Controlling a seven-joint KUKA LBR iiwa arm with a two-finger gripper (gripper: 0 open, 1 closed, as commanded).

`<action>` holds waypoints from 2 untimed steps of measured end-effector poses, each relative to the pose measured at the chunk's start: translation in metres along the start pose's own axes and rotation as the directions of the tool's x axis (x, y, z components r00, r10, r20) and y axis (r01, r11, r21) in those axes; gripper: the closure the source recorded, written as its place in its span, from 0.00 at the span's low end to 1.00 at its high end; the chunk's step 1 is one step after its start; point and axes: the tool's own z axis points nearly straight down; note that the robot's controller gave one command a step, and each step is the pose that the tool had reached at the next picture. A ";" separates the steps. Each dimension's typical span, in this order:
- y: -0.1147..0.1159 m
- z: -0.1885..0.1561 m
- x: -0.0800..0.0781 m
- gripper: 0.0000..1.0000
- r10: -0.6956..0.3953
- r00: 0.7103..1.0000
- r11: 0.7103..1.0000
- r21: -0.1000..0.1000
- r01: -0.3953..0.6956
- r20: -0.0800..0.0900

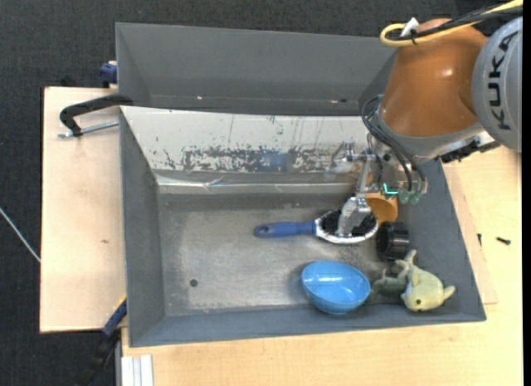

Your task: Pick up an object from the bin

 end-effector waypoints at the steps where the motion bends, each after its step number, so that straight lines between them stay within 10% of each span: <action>1: -0.028 0.136 -0.002 0.00 -0.166 0.986 0.986 0.003 0.166 0.014; 2: -0.027 0.133 -0.004 1.00 -0.166 0.986 0.986 0.004 0.166 0.023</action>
Offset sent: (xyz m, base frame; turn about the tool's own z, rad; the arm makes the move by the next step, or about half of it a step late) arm -0.0015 -0.0277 -0.1376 -0.1685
